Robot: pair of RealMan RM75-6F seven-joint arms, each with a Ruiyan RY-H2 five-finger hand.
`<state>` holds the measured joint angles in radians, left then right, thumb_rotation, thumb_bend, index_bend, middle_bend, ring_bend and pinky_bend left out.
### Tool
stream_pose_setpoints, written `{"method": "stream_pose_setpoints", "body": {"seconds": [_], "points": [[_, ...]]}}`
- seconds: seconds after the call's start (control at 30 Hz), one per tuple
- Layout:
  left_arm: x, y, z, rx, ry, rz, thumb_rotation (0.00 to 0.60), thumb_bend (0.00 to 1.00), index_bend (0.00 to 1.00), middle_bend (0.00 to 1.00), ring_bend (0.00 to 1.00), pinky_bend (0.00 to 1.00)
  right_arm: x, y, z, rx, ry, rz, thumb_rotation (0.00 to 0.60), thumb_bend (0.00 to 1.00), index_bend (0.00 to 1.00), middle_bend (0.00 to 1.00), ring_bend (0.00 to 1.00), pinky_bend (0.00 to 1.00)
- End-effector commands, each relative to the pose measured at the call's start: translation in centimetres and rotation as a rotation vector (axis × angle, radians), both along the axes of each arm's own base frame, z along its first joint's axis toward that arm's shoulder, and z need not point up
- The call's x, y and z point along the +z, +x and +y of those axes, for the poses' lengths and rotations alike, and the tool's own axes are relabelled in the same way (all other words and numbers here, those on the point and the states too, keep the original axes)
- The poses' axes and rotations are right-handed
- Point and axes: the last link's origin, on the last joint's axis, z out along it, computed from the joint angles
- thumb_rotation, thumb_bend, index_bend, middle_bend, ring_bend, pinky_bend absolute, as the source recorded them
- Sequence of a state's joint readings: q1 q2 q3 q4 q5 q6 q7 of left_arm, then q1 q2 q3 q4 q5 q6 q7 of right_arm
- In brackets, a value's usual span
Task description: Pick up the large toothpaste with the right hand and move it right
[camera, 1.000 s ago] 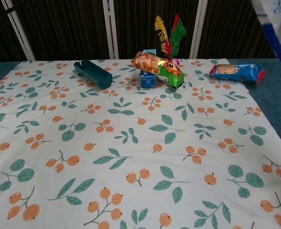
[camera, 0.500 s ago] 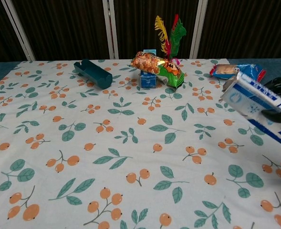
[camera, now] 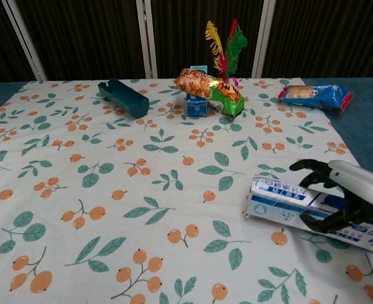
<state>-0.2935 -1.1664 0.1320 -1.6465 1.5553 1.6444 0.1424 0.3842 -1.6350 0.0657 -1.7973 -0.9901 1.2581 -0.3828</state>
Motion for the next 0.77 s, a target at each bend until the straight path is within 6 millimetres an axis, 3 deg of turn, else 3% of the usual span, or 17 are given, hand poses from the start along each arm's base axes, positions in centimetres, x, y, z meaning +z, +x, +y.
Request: {"method": "stream_pose_setpoints", "body": {"seconds": [0.03,0.2,0.33,0.6,0.77], "points": [[-0.2,0.0,-0.1,0.010,-0.013,-0.010,0.600,0.01,0.21,0.18,0.18,0.27,0.1,0.8,0.1,0.035,0.011,0.009,0.600,0.39,0.00,0.06,0.00,0.02],[-0.4,-0.3,-0.5,0.049,-0.033,-0.031,0.600,0.01,0.19,0.17,0.16,0.25,2.0,0.9,-0.1,0.062,-0.016,0.027,0.600,0.39,0.00,0.05,0.00,0.01],[-0.6,-0.7,-0.9,0.112,-0.054,-0.058,0.600,0.01,0.17,0.14,0.13,0.20,6.0,-0.7,-0.1,0.111,-0.075,0.124,0.600,0.39,0.00,0.05,0.00,0.01],[-0.4,-1.9,-2.3,0.198,-0.070,-0.073,0.600,0.00,0.10,0.05,0.05,0.12,14.2,-6.6,3.3,0.140,-0.156,0.299,0.600,0.39,0.00,0.04,0.00,0.01],[0.0,-2.6,-3.2,0.215,-0.054,-0.060,0.600,0.00,0.07,0.03,0.04,0.12,17.4,-10.2,6.0,0.166,-0.235,0.406,0.600,0.39,0.00,0.01,0.00,0.01]]}}
